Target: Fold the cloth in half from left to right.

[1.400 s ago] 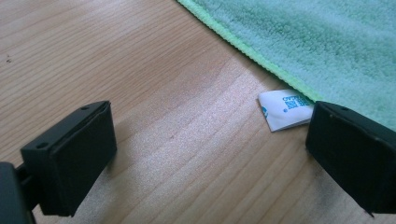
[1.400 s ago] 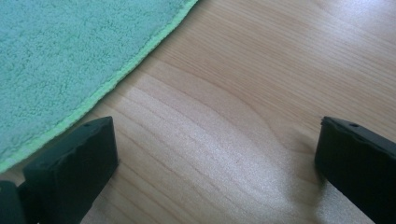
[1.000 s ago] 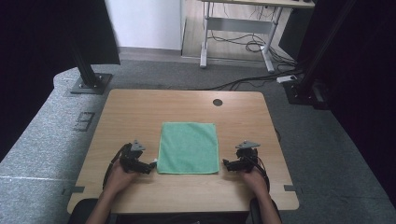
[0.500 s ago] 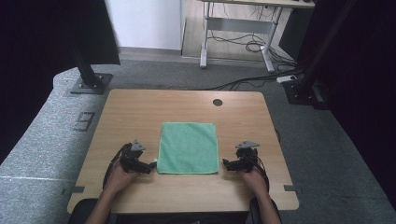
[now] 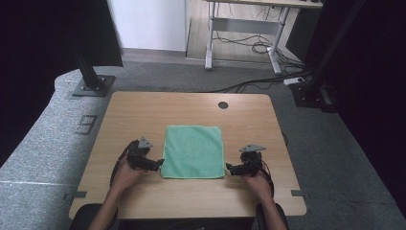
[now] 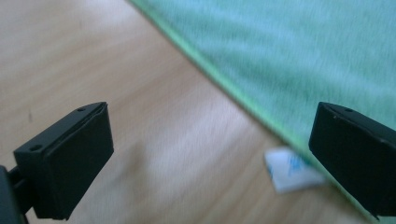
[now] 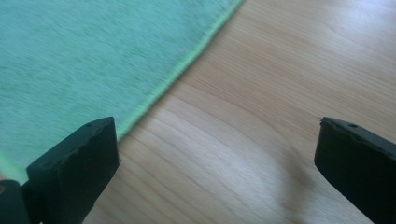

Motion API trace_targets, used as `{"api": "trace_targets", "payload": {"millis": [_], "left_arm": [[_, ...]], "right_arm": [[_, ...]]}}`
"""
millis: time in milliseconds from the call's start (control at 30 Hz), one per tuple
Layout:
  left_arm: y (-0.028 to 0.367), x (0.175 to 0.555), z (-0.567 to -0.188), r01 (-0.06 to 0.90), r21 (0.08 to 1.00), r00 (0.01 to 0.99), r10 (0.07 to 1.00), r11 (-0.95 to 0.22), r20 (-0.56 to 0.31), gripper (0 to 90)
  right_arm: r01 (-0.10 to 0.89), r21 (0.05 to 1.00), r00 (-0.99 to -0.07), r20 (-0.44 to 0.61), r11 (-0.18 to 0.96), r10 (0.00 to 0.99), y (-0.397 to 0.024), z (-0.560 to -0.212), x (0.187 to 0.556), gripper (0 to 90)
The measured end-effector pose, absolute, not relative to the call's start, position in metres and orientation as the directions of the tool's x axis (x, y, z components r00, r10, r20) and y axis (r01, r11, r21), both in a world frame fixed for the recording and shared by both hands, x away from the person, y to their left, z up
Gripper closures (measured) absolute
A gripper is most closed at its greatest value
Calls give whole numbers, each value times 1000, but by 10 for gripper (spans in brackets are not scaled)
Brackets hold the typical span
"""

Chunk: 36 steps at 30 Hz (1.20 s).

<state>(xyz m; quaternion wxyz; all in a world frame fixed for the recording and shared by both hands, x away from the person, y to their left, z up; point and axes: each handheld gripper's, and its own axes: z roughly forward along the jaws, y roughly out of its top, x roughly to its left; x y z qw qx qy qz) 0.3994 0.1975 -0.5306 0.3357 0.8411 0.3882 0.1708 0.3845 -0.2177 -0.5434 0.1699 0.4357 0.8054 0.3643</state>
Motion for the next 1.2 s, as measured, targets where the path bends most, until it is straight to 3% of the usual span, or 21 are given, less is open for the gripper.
{"api": "trace_targets", "payload": {"millis": [200,467,633,933,1200], "left_arm": [[182,408,-536,540,683,632,773,-491,56,0],[181,407,-544,585,643,611,790,-494,51,3],[184,397,-544,603,638,608,793,-479,21,14],[172,375,-543,589,632,615,787,-504,54,13],[151,357,-543,554,627,674,737,-547,48,14]], "right_arm": [[560,741,-591,44,370,805,-204,-538,379,0],[581,669,-621,-2,463,783,-190,-551,378,0],[598,667,-603,11,443,797,-195,-551,380,0],[602,670,-574,-16,435,819,-207,-550,383,0],[626,672,-524,-14,396,851,-226,-550,388,0]]}}
